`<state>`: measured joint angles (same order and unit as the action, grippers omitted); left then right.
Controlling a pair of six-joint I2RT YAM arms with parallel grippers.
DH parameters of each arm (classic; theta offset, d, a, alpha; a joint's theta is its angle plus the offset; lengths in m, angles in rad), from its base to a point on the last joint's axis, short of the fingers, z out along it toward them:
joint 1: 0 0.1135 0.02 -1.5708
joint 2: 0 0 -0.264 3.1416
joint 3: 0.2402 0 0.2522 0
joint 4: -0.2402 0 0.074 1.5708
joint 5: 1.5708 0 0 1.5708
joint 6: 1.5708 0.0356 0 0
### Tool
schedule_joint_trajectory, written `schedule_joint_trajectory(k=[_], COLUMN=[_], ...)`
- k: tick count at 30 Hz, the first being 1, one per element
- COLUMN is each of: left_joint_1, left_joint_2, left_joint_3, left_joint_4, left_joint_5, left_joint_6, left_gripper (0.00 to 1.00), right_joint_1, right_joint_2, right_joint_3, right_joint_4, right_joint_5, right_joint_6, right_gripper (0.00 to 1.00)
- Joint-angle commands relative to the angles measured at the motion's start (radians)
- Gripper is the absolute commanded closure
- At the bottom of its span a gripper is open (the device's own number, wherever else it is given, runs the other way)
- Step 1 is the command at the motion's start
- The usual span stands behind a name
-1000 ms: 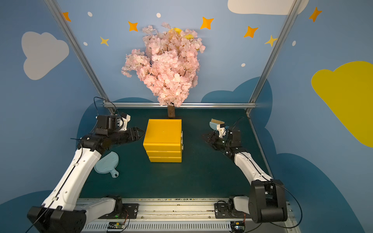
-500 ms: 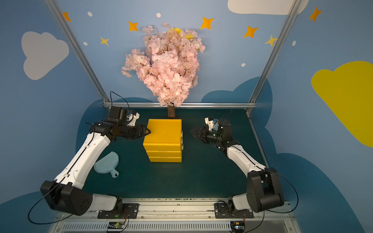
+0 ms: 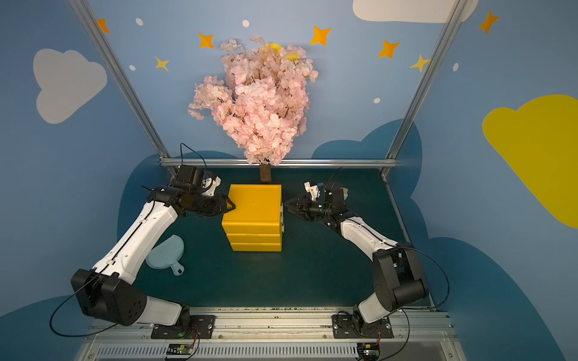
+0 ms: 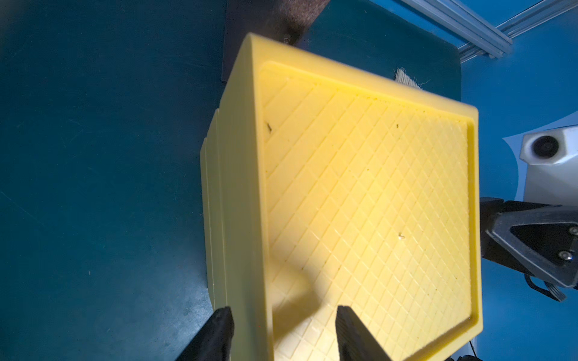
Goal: Take the seed bags out of the drawer
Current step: Open the drawer in the storage box.
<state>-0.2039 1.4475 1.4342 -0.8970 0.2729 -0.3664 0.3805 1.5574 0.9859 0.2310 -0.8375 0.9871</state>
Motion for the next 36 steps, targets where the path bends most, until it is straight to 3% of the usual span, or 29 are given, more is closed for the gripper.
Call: schedule_joint_trajectory(k=[1, 8, 15, 19, 24, 36], left_joint_1=[-0.002, -0.005, -0.005, -0.005, -0.004, -0.005], left_joint_2=[0.01, 0.015, 0.014, 0.015, 0.017, 0.014], left_joint_3=[-0.005, -0.02, -0.038, -0.045, -0.046, -0.049], left_joint_4=[-0.004, -0.003, 0.005, 0.01, 0.01, 0.01], left_joint_5=[-0.005, -0.008, -0.006, 0.001, 0.0, 0.005], left_joint_6=[0.009, 0.011, 0.008, 0.004, 0.0, -0.007], left_gripper=[0.43, 0.44, 0.44, 0.44, 0.44, 0.44], right_joint_1=[0.008, 0.013, 0.021, 0.021, 0.019, 0.021], right_joint_2=[0.025, 0.065, 0.081, 0.098, 0.126, 0.191], right_joint_3=[0.035, 0.057, 0.042, -0.004, -0.066, -0.127], right_joint_4=[0.018, 0.015, 0.092, 0.226, 0.427, 0.712], right_joint_5=[-0.001, -0.003, -0.02, -0.039, -0.05, -0.063], right_joint_6=[-0.012, -0.012, 0.033, 0.129, 0.272, 0.468], right_gripper=[0.52, 0.53, 0.36, 0.33, 0.33, 0.41])
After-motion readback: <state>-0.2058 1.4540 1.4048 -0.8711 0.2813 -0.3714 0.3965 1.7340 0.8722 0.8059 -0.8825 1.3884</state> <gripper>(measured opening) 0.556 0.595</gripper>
